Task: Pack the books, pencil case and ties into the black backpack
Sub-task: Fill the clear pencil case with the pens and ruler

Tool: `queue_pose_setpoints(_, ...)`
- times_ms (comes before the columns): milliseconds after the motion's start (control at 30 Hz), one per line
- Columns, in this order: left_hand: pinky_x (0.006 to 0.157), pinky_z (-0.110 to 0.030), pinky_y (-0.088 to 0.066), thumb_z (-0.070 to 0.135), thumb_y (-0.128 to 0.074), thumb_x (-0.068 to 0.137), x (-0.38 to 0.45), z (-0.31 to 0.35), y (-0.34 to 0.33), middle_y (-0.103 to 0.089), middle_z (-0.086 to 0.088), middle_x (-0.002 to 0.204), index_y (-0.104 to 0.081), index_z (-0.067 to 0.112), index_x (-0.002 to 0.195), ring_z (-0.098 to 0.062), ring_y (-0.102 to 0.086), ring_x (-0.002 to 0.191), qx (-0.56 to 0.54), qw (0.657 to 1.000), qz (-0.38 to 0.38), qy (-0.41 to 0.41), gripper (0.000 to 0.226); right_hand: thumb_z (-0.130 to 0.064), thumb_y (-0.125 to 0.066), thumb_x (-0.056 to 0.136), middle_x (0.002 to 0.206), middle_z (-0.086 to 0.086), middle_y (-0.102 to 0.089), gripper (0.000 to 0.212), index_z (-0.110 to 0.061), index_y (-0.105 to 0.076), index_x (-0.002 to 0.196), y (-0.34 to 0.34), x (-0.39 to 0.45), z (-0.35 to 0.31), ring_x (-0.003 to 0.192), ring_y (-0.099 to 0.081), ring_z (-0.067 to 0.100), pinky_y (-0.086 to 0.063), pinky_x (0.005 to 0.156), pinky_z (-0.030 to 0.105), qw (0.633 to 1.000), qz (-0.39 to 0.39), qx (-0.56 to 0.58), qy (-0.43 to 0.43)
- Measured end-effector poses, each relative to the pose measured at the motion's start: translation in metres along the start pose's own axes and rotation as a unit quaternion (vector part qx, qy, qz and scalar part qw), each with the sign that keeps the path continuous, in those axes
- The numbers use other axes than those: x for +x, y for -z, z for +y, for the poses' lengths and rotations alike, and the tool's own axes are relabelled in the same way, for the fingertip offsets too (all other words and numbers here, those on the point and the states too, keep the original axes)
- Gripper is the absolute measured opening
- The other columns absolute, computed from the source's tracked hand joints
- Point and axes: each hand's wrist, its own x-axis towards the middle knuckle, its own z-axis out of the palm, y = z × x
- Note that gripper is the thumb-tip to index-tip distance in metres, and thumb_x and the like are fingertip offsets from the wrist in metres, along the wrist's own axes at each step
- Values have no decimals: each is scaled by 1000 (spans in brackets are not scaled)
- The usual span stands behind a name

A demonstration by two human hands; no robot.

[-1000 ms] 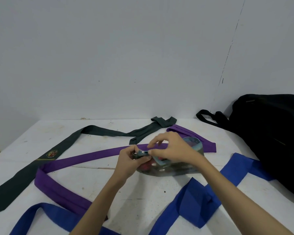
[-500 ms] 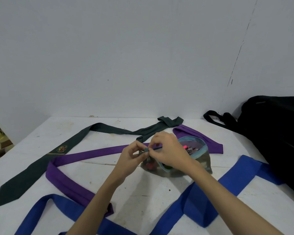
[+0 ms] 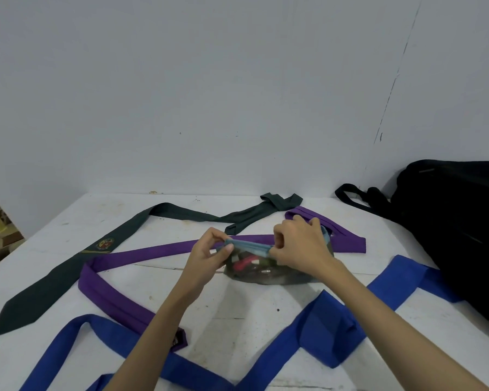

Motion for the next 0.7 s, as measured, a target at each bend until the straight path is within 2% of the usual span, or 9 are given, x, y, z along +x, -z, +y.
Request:
queue_pose_setpoints(100, 78, -33, -58, 10, -57, 92, 1, 8, 4, -61, -11, 108, -53, 14, 91, -29, -61, 104, 37, 998, -30, 29, 5, -44, -57, 87, 83, -7, -62, 24, -22, -60, 79, 5, -2, 19, 85, -52, 12, -31, 95, 35, 998, -47, 46, -2)
queue_pose_setpoints(167, 76, -23, -54, 13, -59, 91, 3, 16, 8, -61, -6, 106, -53, 17, 91, -24, -61, 102, 90, 993, -64, 49, 7, -59, -59, 80, 90, -9, -64, 37, -23, -65, 84, 8, -5, 37, 88, -56, 8, -37, 95, 32, 996, -54, 77, 1)
queue_pose_setpoints(267, 76, -18, -48, 27, -70, 83, 10, 38, 7, -57, 4, 99, -51, 27, 106, -17, -58, 96, 241, 957, -154, 51, 29, -76, -61, 59, 111, -14, -61, 75, -28, -62, 116, 14, -14, 55, 100, -53, 3, -42, 93, 24, 985, -84, 151, 4)
queue_pose_setpoints(333, 75, -20, -44, 44, -74, 76, 18, 55, -8, -52, 7, 101, -42, 33, 123, -11, -53, 93, 411, 881, -229, 51, 59, -81, -61, 52, 115, -17, -55, 90, -29, -56, 125, 15, -18, 58, 107, -49, 6, -41, 93, 23, 984, -110, 142, 3)
queue_pose_setpoints(400, 88, -29, -41, 60, -72, 68, 28, 65, -32, -51, 3, 118, -32, 34, 138, -14, -50, 105, 569, 776, -273, 18, 85, -82, -63, 50, 113, -18, -47, 89, -31, -56, 122, 15, -20, 57, 109, -45, 12, -41, 94, 28, 986, -122, 114, 11)
queue_pose_setpoints(433, 94, -32, -38, 64, -72, 66, 32, 67, -44, -49, 3, 125, -29, 33, 142, -16, -48, 112, 602, 744, -291, 5, 92, -79, -67, 53, 112, -16, -45, 82, -31, -58, 119, 15, -21, 55, 107, -44, 13, -42, 94, 29, 986, -124, 110, 16)
queue_pose_setpoints(467, 96, -34, -38, 64, -74, 64, 36, 66, -55, -49, 3, 130, -29, 31, 143, -17, -48, 114, 606, 730, -316, 6, 96, -73, -70, 57, 111, -14, -44, 74, -31, -60, 117, 15, -22, 53, 106, -43, 13, -42, 92, 29, 986, -121, 111, 20)
queue_pose_setpoints(567, 93, -34, -48, 49, -82, 62, 45, 56, -75, -57, 4, 122, -42, 25, 131, -16, -56, 105, 551, 738, -385, 49, 83, -61, -77, 60, 108, -13, -45, 63, -28, -59, 111, 14, -26, 54, 99, -46, 8, -42, 83, 23, 987, -106, 122, 23)
queue_pose_setpoints(700, 82, -37, -55, 46, -83, 58, 54, 52, -75, -67, 7, 100, -60, 25, 110, -13, -63, 88, 520, 772, -365, -5, 60, -52, -81, 62, 99, -18, -46, 46, -28, -58, 93, 17, -30, 66, 89, -49, 5, -37, 69, 13, 987, -62, 146, 20)
